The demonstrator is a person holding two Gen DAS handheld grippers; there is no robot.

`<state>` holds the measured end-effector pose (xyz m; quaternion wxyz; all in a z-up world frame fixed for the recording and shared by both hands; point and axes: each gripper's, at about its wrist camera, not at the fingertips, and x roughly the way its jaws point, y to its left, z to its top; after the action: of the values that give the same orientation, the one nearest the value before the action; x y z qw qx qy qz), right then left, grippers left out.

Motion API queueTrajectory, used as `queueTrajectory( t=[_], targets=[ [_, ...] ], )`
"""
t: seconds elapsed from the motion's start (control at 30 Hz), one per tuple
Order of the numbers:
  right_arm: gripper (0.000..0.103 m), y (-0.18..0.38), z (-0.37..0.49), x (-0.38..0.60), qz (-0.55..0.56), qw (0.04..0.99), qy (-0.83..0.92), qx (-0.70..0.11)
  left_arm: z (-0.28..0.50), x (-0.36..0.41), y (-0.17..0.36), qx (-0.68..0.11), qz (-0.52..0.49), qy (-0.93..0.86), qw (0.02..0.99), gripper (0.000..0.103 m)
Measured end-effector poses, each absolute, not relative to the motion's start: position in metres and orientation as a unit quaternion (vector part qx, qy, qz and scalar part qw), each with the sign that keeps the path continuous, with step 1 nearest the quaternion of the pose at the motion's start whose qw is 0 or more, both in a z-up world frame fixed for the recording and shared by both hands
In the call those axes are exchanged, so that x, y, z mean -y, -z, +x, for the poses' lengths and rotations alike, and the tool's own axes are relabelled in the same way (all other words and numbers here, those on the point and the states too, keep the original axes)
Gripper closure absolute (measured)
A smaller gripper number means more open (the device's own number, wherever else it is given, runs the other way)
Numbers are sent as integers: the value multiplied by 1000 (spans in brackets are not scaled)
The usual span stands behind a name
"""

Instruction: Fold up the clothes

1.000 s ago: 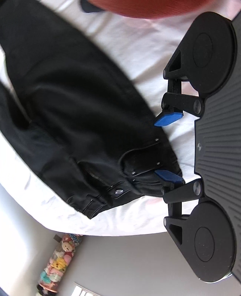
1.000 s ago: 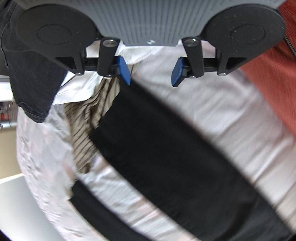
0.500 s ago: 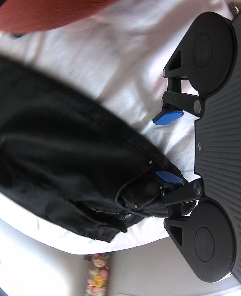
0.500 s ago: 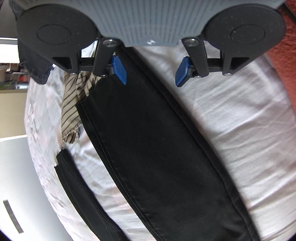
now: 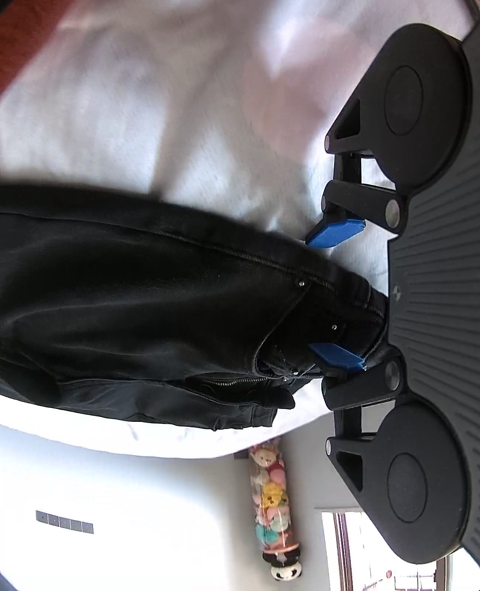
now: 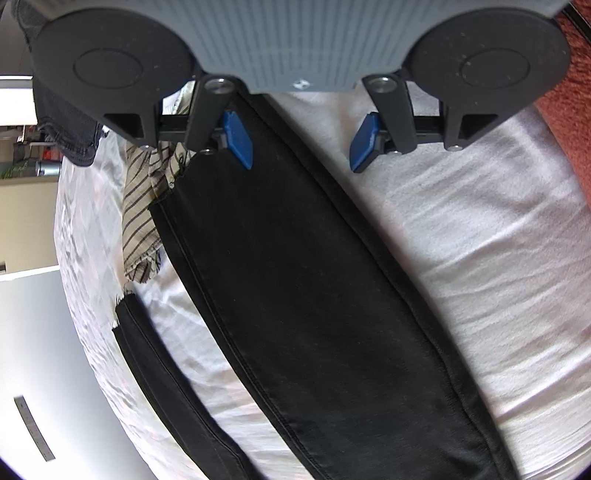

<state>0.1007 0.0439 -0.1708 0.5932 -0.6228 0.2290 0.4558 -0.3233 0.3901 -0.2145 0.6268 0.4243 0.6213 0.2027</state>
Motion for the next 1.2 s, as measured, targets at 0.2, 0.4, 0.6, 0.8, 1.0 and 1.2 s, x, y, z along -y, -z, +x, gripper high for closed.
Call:
queueTrajectory(
  t=[0.2,0.4,0.6,0.8,1.0,1.2],
  targets=[
    [41,172,101,-43,-616,602,-454,-230,-326,-383,253,-602,523,-204,568,38],
    [47,173,98,-33,-602,621,-450,-222,-324,-389,253,-600,504,-234,575,54],
    [49,172,96,-31,-595,631,-444,-225,-306,-426,214,-647,277,-250,664,77],
    [49,172,100,-28,-577,645,-442,-236,-315,-434,176,-645,240,-212,694,69],
    [49,173,102,-29,-573,646,-443,-240,-312,-438,121,-589,133,-259,754,69],
    [49,174,103,-31,-573,643,-444,-245,-312,-500,107,-519,-11,-364,773,86]
  ],
)
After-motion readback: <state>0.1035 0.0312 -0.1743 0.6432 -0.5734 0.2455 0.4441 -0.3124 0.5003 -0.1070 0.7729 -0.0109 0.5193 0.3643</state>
